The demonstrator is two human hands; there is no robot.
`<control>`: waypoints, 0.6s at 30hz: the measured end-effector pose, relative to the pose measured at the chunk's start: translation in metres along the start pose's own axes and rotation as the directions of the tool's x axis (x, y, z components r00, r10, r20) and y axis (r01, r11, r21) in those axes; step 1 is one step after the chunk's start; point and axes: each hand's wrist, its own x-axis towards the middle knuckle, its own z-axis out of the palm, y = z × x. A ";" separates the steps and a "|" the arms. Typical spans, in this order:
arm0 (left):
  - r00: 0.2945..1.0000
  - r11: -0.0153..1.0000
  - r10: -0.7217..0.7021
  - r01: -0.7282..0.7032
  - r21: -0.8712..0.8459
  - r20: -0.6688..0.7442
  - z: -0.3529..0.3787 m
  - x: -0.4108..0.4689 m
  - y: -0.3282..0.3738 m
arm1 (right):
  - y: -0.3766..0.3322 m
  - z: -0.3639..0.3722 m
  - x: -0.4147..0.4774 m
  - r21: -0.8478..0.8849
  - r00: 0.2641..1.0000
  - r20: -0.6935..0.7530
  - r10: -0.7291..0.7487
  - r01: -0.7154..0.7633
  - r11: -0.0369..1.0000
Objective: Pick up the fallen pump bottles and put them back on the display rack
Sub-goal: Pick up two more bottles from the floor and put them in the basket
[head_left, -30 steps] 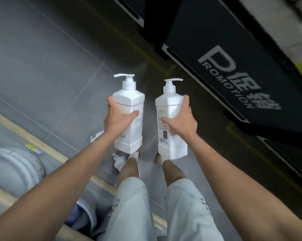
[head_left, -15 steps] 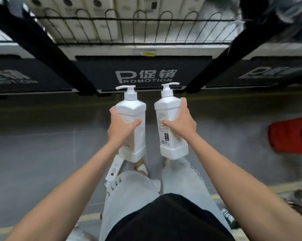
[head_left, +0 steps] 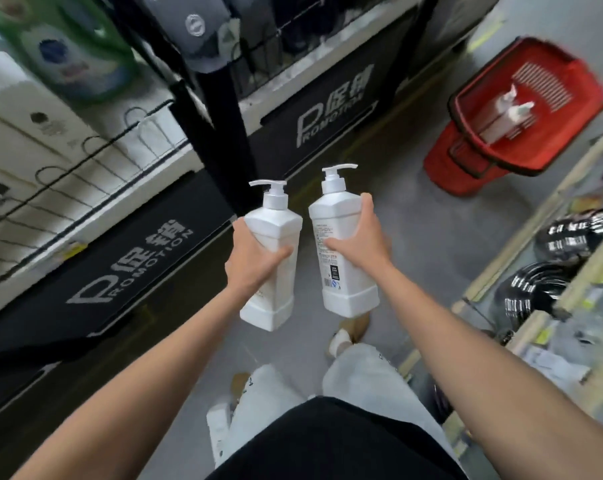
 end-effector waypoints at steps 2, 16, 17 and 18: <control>0.999 1.000 0.025 -0.025 0.003 0.040 0.041 0.024 0.039 | 0.031 -0.040 0.031 0.037 0.998 -0.043 0.040 -0.039 0.999; 0.971 0.982 0.187 -0.186 -0.016 0.148 0.242 0.148 0.278 | 0.174 -0.256 0.191 0.260 0.922 -0.254 0.293 -0.226 0.939; 0.967 0.980 0.195 -0.197 -0.004 0.166 0.255 0.158 0.291 | 0.181 -0.267 0.203 0.278 0.911 -0.267 0.314 -0.239 0.930; 0.960 0.977 0.207 -0.213 0.010 0.186 0.269 0.169 0.304 | 0.187 -0.278 0.215 0.291 0.898 -0.284 0.335 -0.252 0.923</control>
